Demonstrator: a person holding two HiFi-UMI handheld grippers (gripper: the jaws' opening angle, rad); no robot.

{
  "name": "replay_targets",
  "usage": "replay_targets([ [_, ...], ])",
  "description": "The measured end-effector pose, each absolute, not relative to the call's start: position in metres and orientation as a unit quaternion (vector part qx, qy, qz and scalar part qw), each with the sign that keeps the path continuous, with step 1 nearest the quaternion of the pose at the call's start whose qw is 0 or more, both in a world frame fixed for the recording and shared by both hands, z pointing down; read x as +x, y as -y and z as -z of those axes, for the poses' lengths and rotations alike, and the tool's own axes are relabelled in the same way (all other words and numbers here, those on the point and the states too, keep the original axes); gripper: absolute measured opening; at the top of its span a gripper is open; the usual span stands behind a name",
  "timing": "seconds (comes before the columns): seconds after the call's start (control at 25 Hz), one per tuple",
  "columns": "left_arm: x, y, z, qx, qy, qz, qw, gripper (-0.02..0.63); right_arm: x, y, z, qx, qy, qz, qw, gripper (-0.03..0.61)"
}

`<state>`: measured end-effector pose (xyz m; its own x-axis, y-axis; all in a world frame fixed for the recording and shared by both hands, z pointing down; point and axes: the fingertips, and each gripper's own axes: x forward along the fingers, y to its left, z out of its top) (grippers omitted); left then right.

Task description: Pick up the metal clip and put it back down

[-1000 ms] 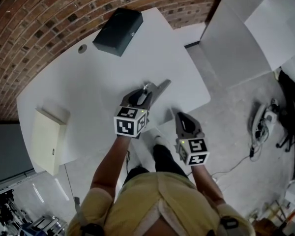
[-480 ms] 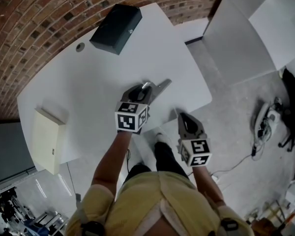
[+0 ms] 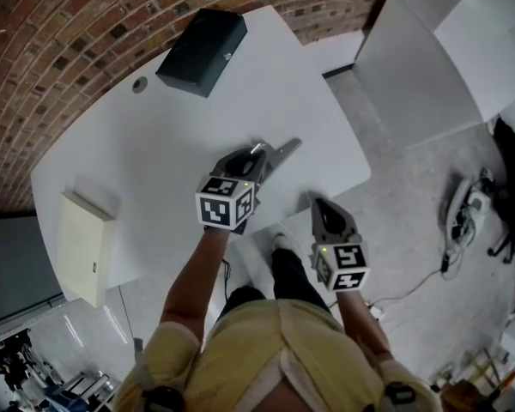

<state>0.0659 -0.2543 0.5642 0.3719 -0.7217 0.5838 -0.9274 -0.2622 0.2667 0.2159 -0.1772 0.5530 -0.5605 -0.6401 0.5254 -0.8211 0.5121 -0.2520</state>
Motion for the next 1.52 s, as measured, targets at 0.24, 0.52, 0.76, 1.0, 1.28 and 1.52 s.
replay_targets([
  [0.24,0.076,0.250,-0.548,0.803,0.506,-0.141,0.282,0.048,0.208,0.175,-0.554,0.424,0.851,-0.243,0.191,0.005],
  [0.52,0.089,0.239,-0.535,0.826,0.480,-0.125,0.268,0.009,0.195,0.169,-0.549,0.409,0.861,-0.235,0.191,0.005],
  [0.76,0.084,0.231,-0.526,0.824,0.490,-0.120,0.258,0.009,0.191,0.165,-0.544,0.403,0.866,-0.228,0.186,0.005],
  [1.0,0.076,0.229,-0.509,0.820,0.507,-0.106,0.243,0.009,0.186,0.168,-0.537,0.396,0.874,-0.218,0.180,0.005],
  [1.28,0.055,0.221,-0.488,0.806,0.537,-0.101,0.226,0.009,0.174,0.173,-0.527,0.376,0.886,-0.204,0.178,0.005],
  [1.52,0.015,0.204,-0.478,0.778,0.581,-0.098,0.219,0.009,0.150,0.174,-0.520,0.351,0.900,-0.192,0.176,0.005],
])
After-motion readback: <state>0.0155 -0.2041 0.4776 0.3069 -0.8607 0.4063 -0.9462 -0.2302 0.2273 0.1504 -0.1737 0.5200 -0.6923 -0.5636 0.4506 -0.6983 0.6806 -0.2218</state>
